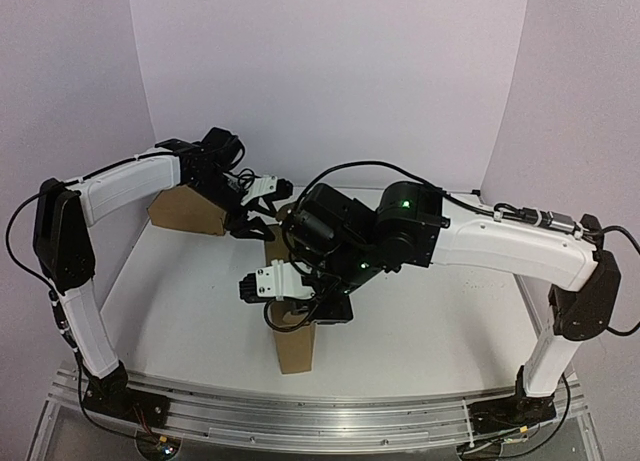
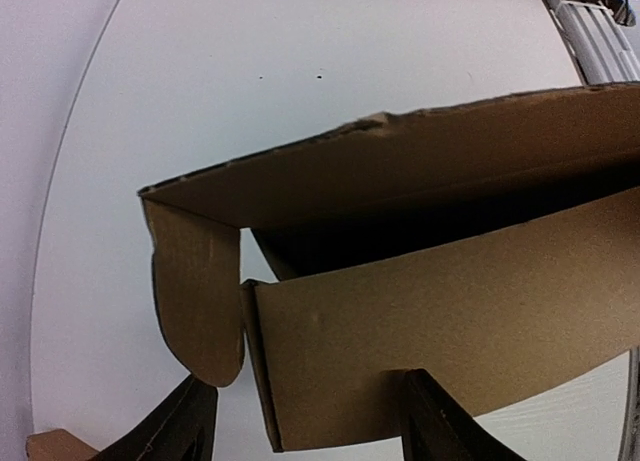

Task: Fold the paper box

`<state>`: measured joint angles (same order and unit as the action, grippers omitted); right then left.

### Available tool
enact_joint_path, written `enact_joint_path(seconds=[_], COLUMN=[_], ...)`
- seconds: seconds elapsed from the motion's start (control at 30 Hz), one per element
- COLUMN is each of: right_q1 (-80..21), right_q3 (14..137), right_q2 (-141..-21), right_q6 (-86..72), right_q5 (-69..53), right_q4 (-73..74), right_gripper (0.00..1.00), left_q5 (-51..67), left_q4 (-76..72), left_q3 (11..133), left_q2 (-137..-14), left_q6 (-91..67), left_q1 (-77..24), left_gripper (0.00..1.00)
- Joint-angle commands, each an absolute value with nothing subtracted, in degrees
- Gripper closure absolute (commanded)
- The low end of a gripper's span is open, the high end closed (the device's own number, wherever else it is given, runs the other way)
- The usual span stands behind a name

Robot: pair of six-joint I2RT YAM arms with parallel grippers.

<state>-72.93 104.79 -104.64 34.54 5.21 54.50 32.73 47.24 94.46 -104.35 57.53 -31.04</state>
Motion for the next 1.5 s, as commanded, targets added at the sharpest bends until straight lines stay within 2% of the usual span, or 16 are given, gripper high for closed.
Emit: enact_joint_path(seconds=[0.0, 0.13, 0.27, 0.4, 0.57, 0.8, 0.93, 1.0, 1.2, 1.37, 1.47], right_q1=[-71.46, -71.46, -71.46, -71.46, -71.46, -71.46, -71.46, -71.46, -71.46, -71.48, -71.46], right_q3=[103.28, 103.96, 104.94, 105.35, 105.93, 106.88, 107.27, 107.53, 107.78, 107.01, 107.09], right_q2=[-105.2, -105.47, -106.17, -106.51, -106.96, -107.57, -107.64, -107.83, -108.29, -107.8, -107.63], right_q6=[36.66, 37.83, 38.27, 38.36, 38.46, 38.94, 39.39, 39.47, 40.2, 40.95, 41.56], right_q5=[7.91, 5.91, 4.48, 3.72, 2.69, 1.68, 1.31, 1.13, -1.25, -2.29, -3.27], right_q4=[56.52, 56.52, 56.51, 56.51, 56.43, 56.49, 56.35, 56.34, 56.2, 55.85, 55.27], right_gripper=[1.0, 1.0, 1.0, 1.0, 1.0, 1.0, 1.0, 1.0, 1.0, 1.0, 1.0], left_q5=[39.18, 44.48, 48.1, 53.17, 53.57, 52.32, 54.19, 55.93, 50.0, 51.88, 51.68], left_q4=[55.26, 54.72, 54.39, 48.43, 46.12, 44.49, 58.07, 59.8, 26.91, 30.45, 31.16], left_q3=[92.69, 91.69, 89.9, 85.66, 82.04, 80.46, 80.44, 76.65, 53.69, 58.59, 59.19], left_q2=[-101.79, -100.19, -98.42, -94.87, -92.94, -91.68, -89.87, -86.79, -72.17, -77.32, -79.47], left_q6=[59.33, 62.61, 67.63, 69.25, 71.56, 73.53, 93.12, 96.56, 87.1, 83.59, 84.46], left_q1=[-29.69, -27.31, -26.32, -23.46, -22.63, -21.55, -21.59, -23.0, -35.34, -36.86, -38.17], left_gripper=[0.31, 0.25, 0.24, 0.19, 0.16, 0.17, 0.25, 0.29, 0.11, 0.12, 0.2])
